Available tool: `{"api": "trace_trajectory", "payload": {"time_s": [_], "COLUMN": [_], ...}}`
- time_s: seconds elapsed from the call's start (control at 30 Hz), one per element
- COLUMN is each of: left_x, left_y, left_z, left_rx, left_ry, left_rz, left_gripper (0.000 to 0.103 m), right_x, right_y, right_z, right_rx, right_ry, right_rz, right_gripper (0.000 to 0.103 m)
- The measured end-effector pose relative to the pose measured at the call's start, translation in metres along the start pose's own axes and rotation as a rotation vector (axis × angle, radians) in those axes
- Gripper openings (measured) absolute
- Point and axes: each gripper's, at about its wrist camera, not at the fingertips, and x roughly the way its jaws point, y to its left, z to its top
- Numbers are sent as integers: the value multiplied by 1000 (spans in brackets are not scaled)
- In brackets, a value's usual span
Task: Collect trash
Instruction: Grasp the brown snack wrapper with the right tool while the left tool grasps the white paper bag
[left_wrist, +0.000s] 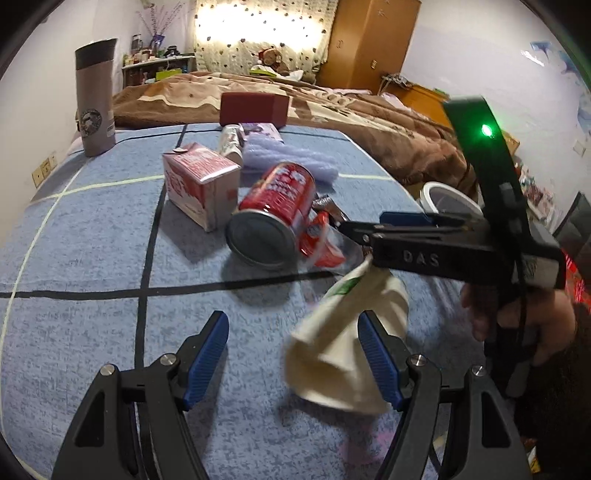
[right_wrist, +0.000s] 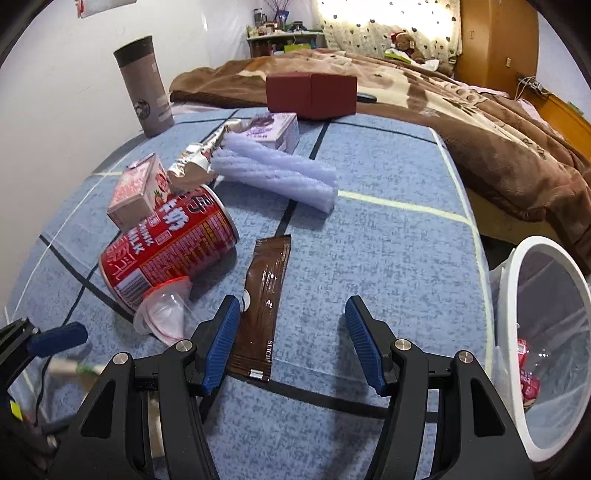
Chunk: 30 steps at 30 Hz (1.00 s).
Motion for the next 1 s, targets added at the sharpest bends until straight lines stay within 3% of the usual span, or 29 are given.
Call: {"api": "trace_trajectory", "payload": {"time_s": [0.2, 0.4, 0.43, 0.8, 1.0], "left_x": [2, 6, 6, 22, 25], "left_y": [-2, -5, -7, -27, -37], "left_z": [3, 7, 7, 5, 4], "left_rx": [26, 27, 30, 69, 92], "left_ry": [5, 4, 2, 43, 34], "left_rz": [-7, -35, -38, -91, -66], "left_gripper": [74, 75, 75, 75, 75], "right_x": [3, 3, 2, -2, -4], "right_y": [-1, -2, -4, -20, -24], "right_z": [-1, 1, 1, -3, -6], "right_rx": [-6, -23, -19, 21, 44], "right_ry": [-7, -6, -8, -15, -26], "right_rz": [24, 21, 13, 15, 25], "right_gripper": [52, 33, 25, 23, 23]}}
